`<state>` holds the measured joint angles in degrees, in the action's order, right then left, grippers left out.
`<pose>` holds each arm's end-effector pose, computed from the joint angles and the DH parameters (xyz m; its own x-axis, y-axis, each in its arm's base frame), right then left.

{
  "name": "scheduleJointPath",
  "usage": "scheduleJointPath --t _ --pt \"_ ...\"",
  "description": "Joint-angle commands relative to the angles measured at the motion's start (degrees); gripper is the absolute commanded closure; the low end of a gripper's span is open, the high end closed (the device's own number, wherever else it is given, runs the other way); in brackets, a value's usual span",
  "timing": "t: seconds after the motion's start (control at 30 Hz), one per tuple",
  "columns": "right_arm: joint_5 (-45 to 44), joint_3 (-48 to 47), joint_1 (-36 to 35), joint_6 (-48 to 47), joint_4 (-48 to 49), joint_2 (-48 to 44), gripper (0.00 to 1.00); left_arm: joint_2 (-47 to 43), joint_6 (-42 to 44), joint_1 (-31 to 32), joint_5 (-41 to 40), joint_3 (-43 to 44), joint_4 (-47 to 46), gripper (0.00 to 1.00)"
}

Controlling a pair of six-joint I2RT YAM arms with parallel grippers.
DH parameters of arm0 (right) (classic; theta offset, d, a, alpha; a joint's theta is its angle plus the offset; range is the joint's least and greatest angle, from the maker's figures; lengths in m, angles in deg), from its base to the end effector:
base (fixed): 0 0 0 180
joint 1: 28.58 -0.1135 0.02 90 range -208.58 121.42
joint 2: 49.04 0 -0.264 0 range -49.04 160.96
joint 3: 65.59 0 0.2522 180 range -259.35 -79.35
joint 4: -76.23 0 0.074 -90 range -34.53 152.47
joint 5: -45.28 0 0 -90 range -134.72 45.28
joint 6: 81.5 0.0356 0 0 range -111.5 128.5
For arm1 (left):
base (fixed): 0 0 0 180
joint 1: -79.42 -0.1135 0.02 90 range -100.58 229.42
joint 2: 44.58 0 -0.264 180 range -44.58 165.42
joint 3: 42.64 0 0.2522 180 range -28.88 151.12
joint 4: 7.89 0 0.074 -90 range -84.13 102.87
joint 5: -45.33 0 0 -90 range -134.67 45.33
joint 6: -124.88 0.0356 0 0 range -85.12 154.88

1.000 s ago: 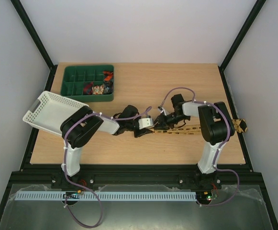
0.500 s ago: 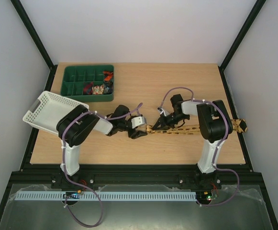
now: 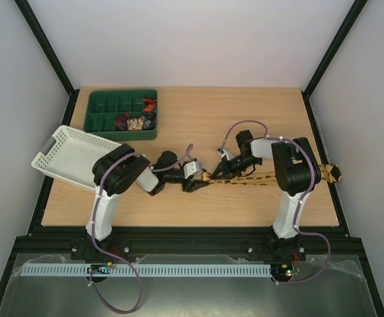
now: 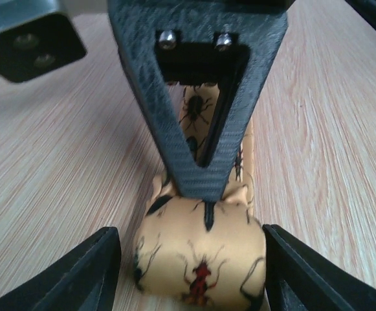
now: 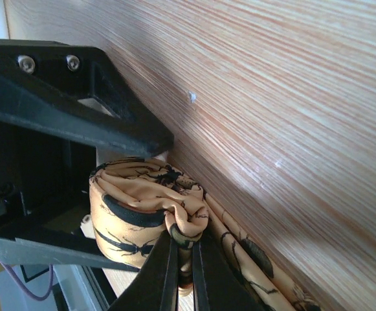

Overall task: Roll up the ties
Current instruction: Roll the tie at the center of the board.

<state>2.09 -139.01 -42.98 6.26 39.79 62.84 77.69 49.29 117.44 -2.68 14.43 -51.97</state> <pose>0.3243 0.1101 0.1067 -0.9206 -0.2640 -0.2878 -0.3905 0.6058 0.6932 0.2693 -0.2408 0.0716 -0.0387 0.2650 -0.9635 0.9902 0.1396 -0.0013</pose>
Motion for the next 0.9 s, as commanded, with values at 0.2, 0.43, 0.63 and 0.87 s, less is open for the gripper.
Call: scheduleJointPath --t 0.2,0.43,0.63,0.87 --pt "-14.3 2.0 -0.2 -2.8 -3.2 5.7 0.98 7.4 -0.4 3.0 -4.2 0.9 0.0 0.70" --pt "-12.7 -0.7 0.2 -2.7 -5.2 2.5 0.75 -0.3 8.1 2.9 -10.3 3.1 25.0 0.73" --pt "-7.5 -2.5 1.7 -2.4 -11.7 -3.6 0.59 -3.7 10.0 3.4 -15.3 6.2 38.2 0.70" --pt "2.9 2.8 0.5 7.7 -4.8 -9.2 0.53 -3.7 11.5 4.4 -20.3 9.2 45.1 0.70"
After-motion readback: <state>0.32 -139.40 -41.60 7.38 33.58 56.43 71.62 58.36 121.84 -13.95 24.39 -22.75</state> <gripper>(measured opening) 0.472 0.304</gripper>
